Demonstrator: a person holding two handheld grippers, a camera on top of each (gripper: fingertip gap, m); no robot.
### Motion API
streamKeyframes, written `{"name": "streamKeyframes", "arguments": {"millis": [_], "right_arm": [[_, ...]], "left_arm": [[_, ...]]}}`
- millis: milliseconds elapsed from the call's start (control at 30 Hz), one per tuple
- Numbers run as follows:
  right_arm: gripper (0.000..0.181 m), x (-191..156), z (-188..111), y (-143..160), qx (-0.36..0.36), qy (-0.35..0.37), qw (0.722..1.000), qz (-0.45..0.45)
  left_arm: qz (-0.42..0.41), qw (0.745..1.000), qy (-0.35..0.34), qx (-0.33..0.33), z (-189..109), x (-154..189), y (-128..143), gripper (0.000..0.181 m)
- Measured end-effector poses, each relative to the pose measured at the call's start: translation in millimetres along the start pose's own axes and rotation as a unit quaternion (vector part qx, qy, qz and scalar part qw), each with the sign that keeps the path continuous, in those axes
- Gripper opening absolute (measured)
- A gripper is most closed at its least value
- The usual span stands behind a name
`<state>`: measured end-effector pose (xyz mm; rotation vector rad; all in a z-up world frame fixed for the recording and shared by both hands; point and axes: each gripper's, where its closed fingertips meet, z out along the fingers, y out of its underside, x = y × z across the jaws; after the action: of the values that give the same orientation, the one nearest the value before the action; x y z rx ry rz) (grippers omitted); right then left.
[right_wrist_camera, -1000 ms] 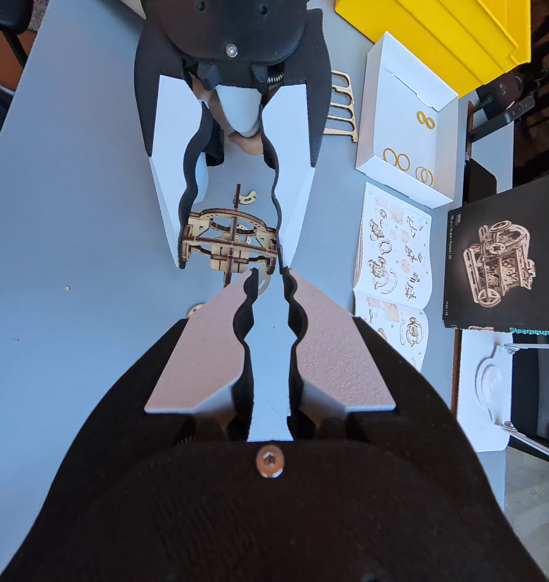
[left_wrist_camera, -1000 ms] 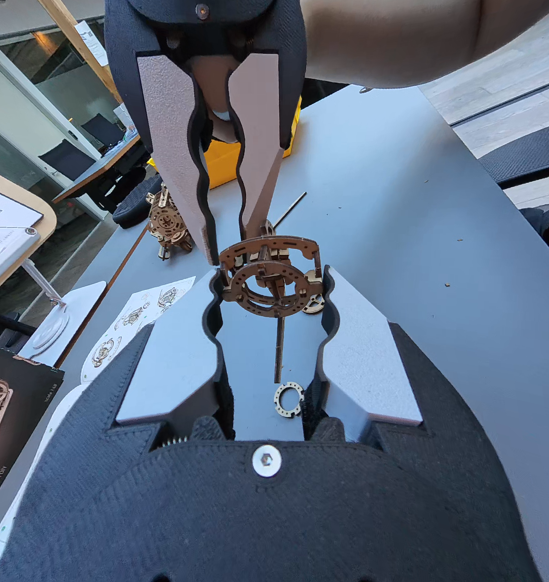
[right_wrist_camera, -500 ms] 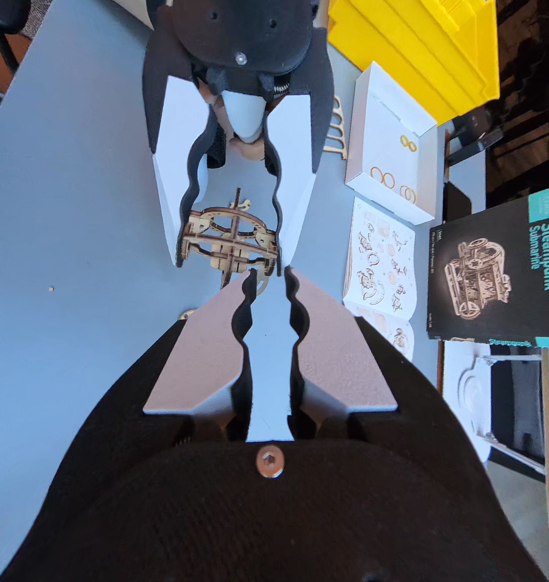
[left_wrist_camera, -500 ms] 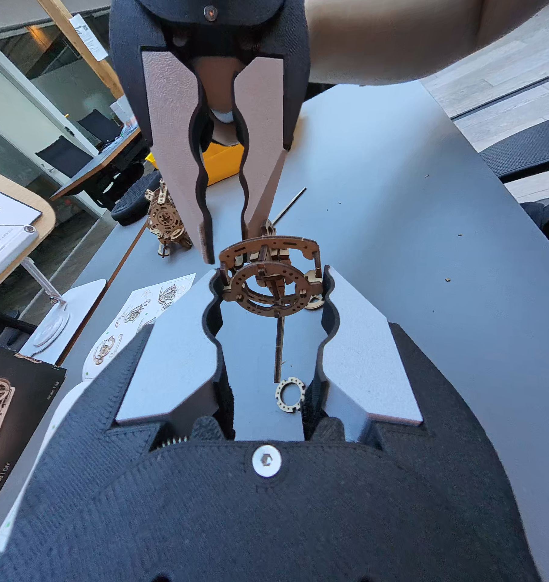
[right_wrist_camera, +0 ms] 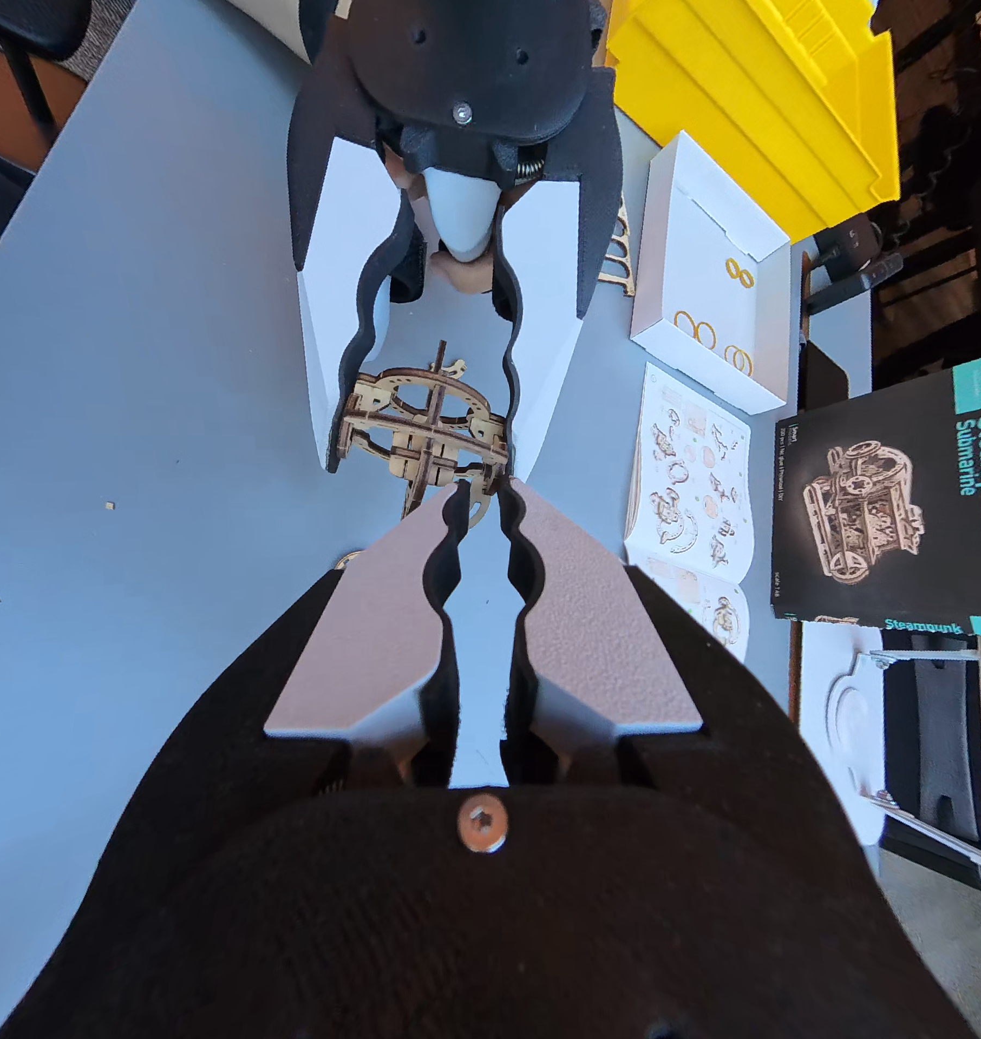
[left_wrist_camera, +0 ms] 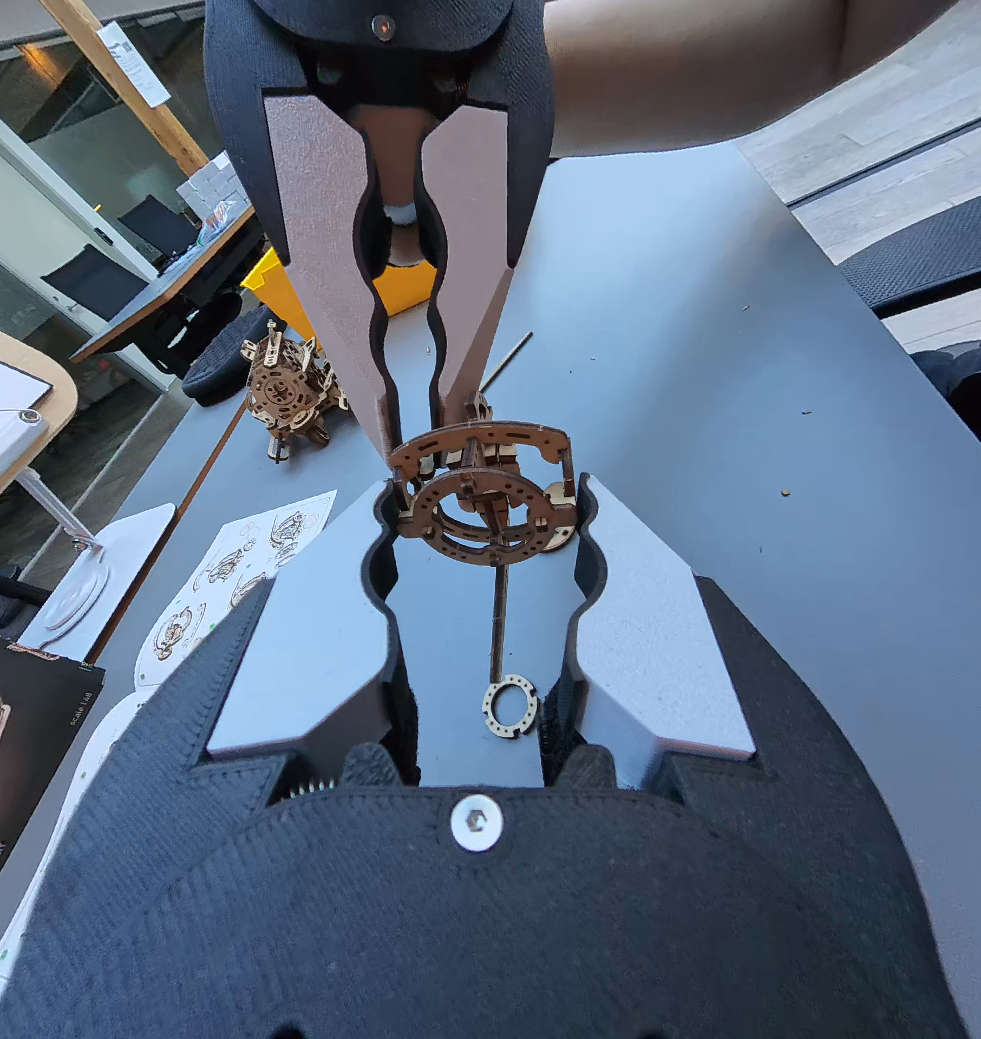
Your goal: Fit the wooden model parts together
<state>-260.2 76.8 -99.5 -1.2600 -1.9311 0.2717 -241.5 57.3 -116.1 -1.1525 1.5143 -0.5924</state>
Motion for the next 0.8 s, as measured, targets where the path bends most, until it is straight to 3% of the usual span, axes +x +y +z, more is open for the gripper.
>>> {"name": "streamKeyframes", "arguments": {"millis": [800], "right_arm": [[0.006,-6.4,3.0,5.7,0.008,-0.042,0.997,0.059]], "left_arm": [[0.015,1.000,0.000,-0.019,4.3,3.7,6.9,0.062]]}}
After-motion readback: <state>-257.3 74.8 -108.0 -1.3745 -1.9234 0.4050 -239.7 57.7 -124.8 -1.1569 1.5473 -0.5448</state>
